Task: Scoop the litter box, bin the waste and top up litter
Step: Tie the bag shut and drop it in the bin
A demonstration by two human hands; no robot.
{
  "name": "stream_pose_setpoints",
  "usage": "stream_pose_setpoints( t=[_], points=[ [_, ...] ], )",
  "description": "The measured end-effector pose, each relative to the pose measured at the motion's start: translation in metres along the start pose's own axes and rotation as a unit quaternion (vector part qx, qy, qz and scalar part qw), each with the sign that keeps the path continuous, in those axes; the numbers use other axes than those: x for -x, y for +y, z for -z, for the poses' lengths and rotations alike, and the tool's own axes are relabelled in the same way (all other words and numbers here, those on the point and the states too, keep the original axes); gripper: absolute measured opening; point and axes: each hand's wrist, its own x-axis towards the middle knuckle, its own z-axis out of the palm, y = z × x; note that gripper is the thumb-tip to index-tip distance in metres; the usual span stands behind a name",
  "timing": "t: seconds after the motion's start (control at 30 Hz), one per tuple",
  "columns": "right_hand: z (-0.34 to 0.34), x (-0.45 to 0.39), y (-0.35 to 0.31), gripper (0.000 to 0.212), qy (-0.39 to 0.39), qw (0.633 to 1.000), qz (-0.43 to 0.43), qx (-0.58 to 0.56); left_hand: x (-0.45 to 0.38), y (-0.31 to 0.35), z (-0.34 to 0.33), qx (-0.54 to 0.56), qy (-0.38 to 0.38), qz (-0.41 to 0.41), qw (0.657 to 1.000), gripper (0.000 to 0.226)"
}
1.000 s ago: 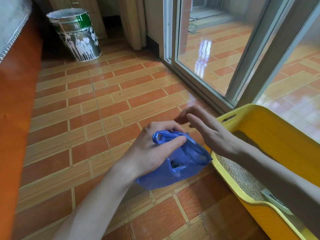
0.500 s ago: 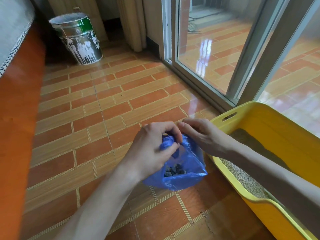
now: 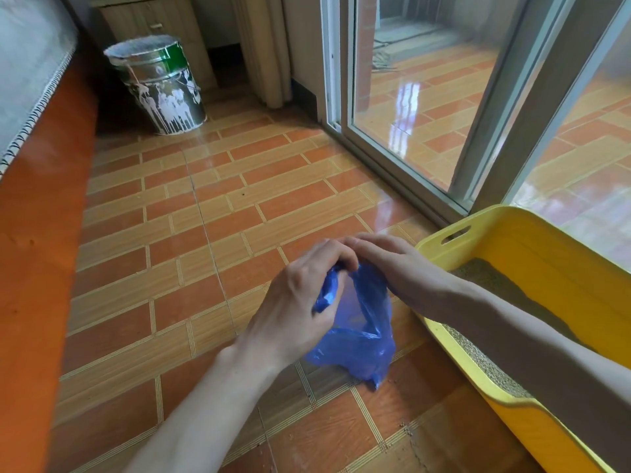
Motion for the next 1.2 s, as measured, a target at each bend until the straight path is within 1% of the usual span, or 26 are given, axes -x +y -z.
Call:
stream_pose_setpoints(
  t=[0.1,0.17,0.23,0.33,0.37,0.43,0.47,0.5,0.53,0.57,0.63,0.67,0.7,0.73,0.77,0.8,0.83,0.87,0.9,0.93,0.97,1.0,1.07,1.13,1.2],
  points=[
    [-0.002,-0.006,0.004,0.018,0.055,0.991,-0.009,-0.121,0.001,-0.001,-0.002,0.016,-0.007,0.025,1.0,0.022],
    [-0.002,-0.01,0.004,0.014,0.1,0.983,0.008,-0.151,0.002,-0.005,-0.005,0.02,0.007,0.035,0.999,0.025],
    [-0.002,-0.012,0.001,0.016,0.129,0.979,0.041,-0.155,0.004,-0.013,-0.007,-0.004,0.044,0.057,0.997,0.022],
    [0.0,-0.012,-0.003,0.031,0.146,0.972,0.05,-0.178,0.006,-0.023,-0.004,-0.066,0.105,0.106,0.987,0.016],
    [0.0,-0.012,-0.003,0.034,0.143,0.969,0.043,-0.197,0.006,-0.025,-0.001,-0.069,0.125,0.11,0.984,0.016],
    [0.002,-0.014,-0.003,0.031,0.14,0.967,0.018,-0.214,0.005,-0.027,0.006,-0.038,0.169,0.11,0.979,0.019],
    [0.005,-0.014,-0.003,0.027,0.14,0.973,0.011,-0.184,0.005,-0.028,0.01,-0.019,0.19,0.113,0.975,0.02],
    [0.009,-0.013,-0.005,0.023,0.138,0.984,0.015,-0.113,0.005,-0.03,0.014,-0.009,0.208,0.117,0.971,0.02],
    [0.013,-0.011,-0.008,0.019,0.131,0.991,0.031,-0.014,0.005,-0.032,0.019,-0.013,0.221,0.123,0.967,0.02],
    [0.018,-0.009,-0.012,0.018,0.119,0.987,0.052,0.097,0.006,-0.035,0.024,-0.03,0.229,0.13,0.964,0.022],
    [0.026,-0.007,-0.019,0.021,0.103,0.947,0.082,0.293,0.006,-0.036,0.031,-0.049,0.236,0.152,0.959,0.029],
    [0.029,-0.007,-0.022,0.023,0.107,0.926,0.089,0.351,0.006,-0.034,0.032,-0.026,0.238,0.168,0.956,0.029],
    [0.031,-0.007,-0.024,0.027,0.117,0.913,0.092,0.379,0.005,-0.032,0.032,0.028,0.239,0.188,0.952,0.027],
    [0.032,-0.008,-0.025,0.031,0.128,0.914,0.09,0.375,0.004,-0.03,0.032,0.103,0.241,0.216,0.941,0.023],
    [0.032,-0.008,-0.025,0.035,0.137,0.933,0.078,0.322,0.002,-0.027,0.032,0.193,0.24,0.248,0.918,0.019],
    [0.029,-0.009,-0.025,0.037,0.139,0.962,0.058,0.227,0.001,-0.025,0.033,0.291,0.236,0.283,0.883,0.018],
    [0.027,-0.012,-0.025,0.037,0.132,0.986,0.029,0.095,0.0,-0.023,0.034,0.391,0.227,0.312,0.836,0.017],
    [0.024,-0.014,-0.025,0.036,0.115,0.992,-0.008,-0.047,-0.001,-0.022,0.037,0.48,0.216,0.332,0.783,0.018],
    [0.022,-0.016,-0.026,0.037,0.096,0.981,-0.039,-0.162,-0.003,-0.022,0.04,0.544,0.205,0.345,0.737,0.02],
    [0.021,-0.017,-0.027,0.039,0.078,0.966,-0.055,-0.239,-0.004,-0.02,0.044,0.585,0.195,0.354,0.703,0.025],
    [0.021,-0.017,-0.029,0.038,0.063,0.953,-0.059,-0.292,-0.006,-0.019,0.048,0.61,0.189,0.361,0.68,0.031],
    [0.02,-0.016,-0.032,0.036,0.052,0.941,-0.054,-0.33,-0.007,-0.016,0.052,0.625,0.184,0.363,0.667,0.034],
    [0.02,-0.011,-0.039,0.032,0.045,0.924,-0.04,-0.378,-0.01,-0.009,0.058,0.633,0.176,0.359,0.663,0.037],
    [0.019,-0.009,-0.046,0.03,0.048,0.921,-0.023,-0.385,-0.013,-0.004,0.062,0.618,0.174,0.35,0.682,0.037],
    [0.019,-0.008,-0.048,0.03,0.057,0.929,-0.009,-0.365,-0.013,-0.004,0.062,0.587,0.18,0.344,0.71,0.037]
  ],
)
